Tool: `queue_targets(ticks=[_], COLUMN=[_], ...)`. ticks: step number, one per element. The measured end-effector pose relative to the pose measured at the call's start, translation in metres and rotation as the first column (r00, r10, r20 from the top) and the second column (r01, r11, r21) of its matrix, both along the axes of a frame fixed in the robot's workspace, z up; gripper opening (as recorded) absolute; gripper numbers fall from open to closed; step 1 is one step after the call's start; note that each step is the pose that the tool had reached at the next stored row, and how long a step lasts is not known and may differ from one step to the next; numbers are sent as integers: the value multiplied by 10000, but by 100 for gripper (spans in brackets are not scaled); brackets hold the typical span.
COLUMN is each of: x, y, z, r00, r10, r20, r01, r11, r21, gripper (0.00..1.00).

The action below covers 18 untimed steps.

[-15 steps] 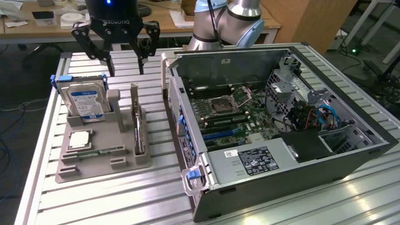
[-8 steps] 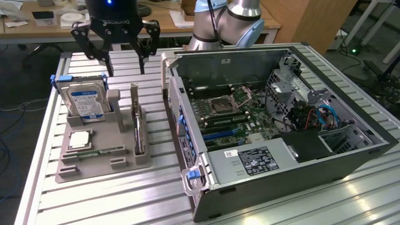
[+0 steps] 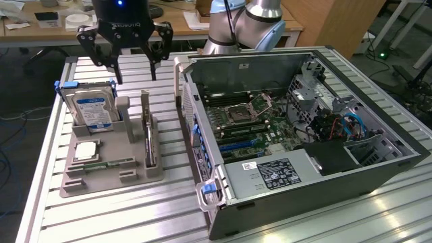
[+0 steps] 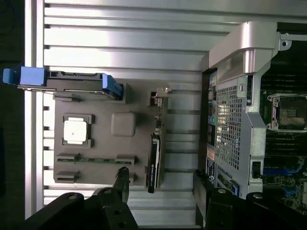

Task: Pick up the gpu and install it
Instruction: 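Pick up the gpu and move the gpu toward the slot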

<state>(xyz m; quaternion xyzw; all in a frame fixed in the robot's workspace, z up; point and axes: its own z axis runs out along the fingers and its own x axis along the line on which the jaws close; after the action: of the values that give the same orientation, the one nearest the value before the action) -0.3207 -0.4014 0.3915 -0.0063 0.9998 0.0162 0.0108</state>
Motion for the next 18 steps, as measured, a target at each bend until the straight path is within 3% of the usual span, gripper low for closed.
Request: queue_targets(ticks=[2, 18], x=[-1, -1], y=[-2, -7], z=[-15, -157], r00=[10000, 9993], r10=[39, -377], r20=[-13, -37], r01=[-39, 377], r11=[10000, 9992], r21=[-87, -103], gripper=[65, 65])
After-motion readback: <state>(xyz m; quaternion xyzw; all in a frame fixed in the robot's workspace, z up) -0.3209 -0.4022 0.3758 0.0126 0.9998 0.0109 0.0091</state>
